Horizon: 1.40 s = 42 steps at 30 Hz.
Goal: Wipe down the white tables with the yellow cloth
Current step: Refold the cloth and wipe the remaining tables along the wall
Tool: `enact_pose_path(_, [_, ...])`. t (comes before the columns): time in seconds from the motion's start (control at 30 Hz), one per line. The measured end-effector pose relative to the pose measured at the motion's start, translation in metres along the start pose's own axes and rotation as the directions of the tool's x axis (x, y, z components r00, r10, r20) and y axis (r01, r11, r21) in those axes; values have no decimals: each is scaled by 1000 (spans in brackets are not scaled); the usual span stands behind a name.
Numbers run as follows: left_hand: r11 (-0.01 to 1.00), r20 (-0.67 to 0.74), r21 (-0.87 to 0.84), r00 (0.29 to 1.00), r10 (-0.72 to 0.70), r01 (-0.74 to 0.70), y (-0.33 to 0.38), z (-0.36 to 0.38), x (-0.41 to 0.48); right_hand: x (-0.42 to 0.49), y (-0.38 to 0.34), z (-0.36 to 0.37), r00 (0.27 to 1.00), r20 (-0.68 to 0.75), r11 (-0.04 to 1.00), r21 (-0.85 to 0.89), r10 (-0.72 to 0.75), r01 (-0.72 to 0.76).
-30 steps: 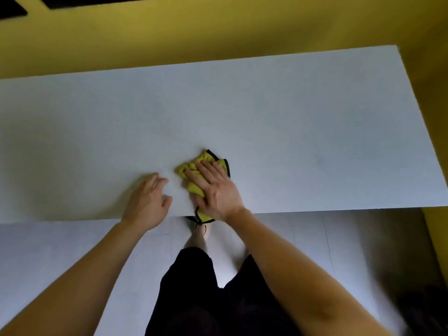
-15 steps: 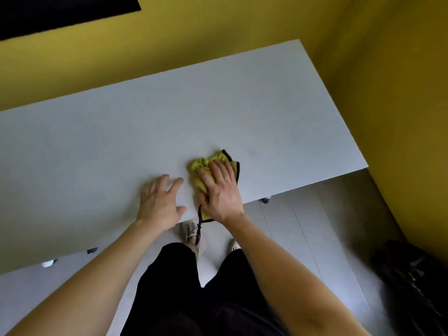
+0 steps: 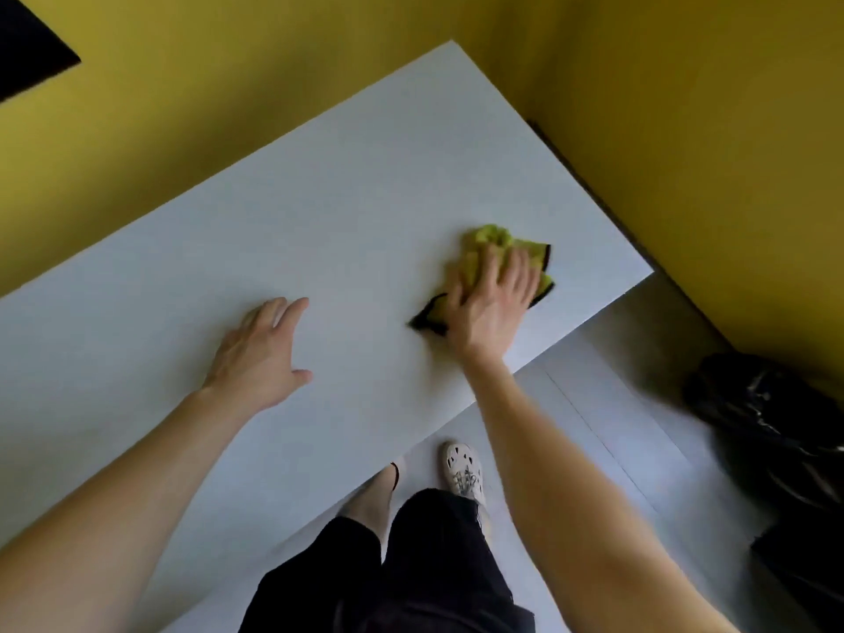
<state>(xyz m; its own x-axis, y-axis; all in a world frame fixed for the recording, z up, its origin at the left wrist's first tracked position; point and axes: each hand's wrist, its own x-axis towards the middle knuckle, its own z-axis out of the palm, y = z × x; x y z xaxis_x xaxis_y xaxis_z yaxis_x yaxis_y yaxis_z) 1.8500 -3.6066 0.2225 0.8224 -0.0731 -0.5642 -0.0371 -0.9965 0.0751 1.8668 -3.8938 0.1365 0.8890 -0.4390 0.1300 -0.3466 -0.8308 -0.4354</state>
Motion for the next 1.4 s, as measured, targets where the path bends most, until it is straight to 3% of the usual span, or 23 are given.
enact_pose_path(0.03, [1000,21,27,1000,8,-8,1,-5,11,-31,-22,3,970,110,976,57,-217,212])
enact_pose_path(0.07, [998,48,59,999,10,-13,3,-10,21,-54,-33,1,875,222,903,130,-429,410])
enact_pose_path(0.13, [992,89,127,996,6,-17,8,-16,39,-48,-18,-7,712,295,771,224,-637,596])
enact_pose_path(0.2, [983,109,180,994,15,-34,10,-16,51,-6,29,-18,805,258,845,157,-535,511])
enact_pose_path(0.3, [980,97,193,995,38,-56,6,-13,55,60,103,-38,997,29,994,-78,-69,71])
enact_pose_path(0.43, [971,100,223,993,67,-88,0,-15,54,64,43,-9,881,-239,901,-56,407,-431])
enact_pose_path(0.47, [969,98,229,992,76,-96,0,-16,55,45,5,3,906,-199,921,-36,373,-387])
enact_pose_path(0.53, [969,79,226,993,83,-99,-2,-18,54,-3,-69,22,999,42,1000,-9,13,-13])
enact_pose_path(0.6, [974,55,203,995,86,-96,-3,-16,53,-33,-98,22,886,254,921,109,-389,373])
enact_pose_path(0.67, [974,33,197,993,110,-114,-8,-16,53,-2,-79,13,774,313,833,140,-551,536])
enact_pose_path(0.73, [972,22,168,986,164,-165,-19,-22,57,52,-41,7,839,302,884,35,-454,466])
enact_pose_path(0.8, [979,-57,130,984,166,-158,-36,-29,65,106,5,1,961,186,971,-86,-205,223])
enact_pose_path(0.9, [996,-69,87,997,-25,31,-53,-31,73,124,16,5,996,38,991,-107,84,-79])
enact_pose_path(0.97, [992,26,88,995,-93,90,-56,-31,81,79,-38,24,994,31,991,-80,106,-103])
enact_pose_path(1.0, [991,52,100,994,-94,88,-56,-32,85,48,-70,34,996,84,999,-50,-15,20])
enact_pose_path(1.03, [991,67,106,994,-91,83,-57,-32,88,16,-100,42,960,185,978,24,-209,208])
enact_pose_path(1.1, [990,59,117,994,-89,82,-57,-32,88,-30,-134,46,714,363,800,221,-599,558])
enact_pose_path(1.17, [987,44,140,995,-91,84,-59,-28,87,-10,-120,46,488,388,611,324,-782,722])
enact_pose_path(1.2, [987,51,144,995,-83,75,-60,-26,88,17,-102,44,472,377,589,315,-797,744])
enact_pose_path(1.23, [988,56,139,996,-76,67,-60,-24,88,50,-80,44,541,365,641,262,-758,722])
enact_pose_path(1.27, [989,52,131,996,-76,69,-60,-23,88,86,-56,44,684,327,753,181,-652,632])
enact_pose_path(1.33, [989,35,127,996,-85,80,-61,-22,87,157,-18,37,947,173,960,-31,-269,279])
enact_pose_path(1.4, [988,17,130,996,-88,85,-62,-23,88,183,-14,39,998,-11,993,-100,68,-69])
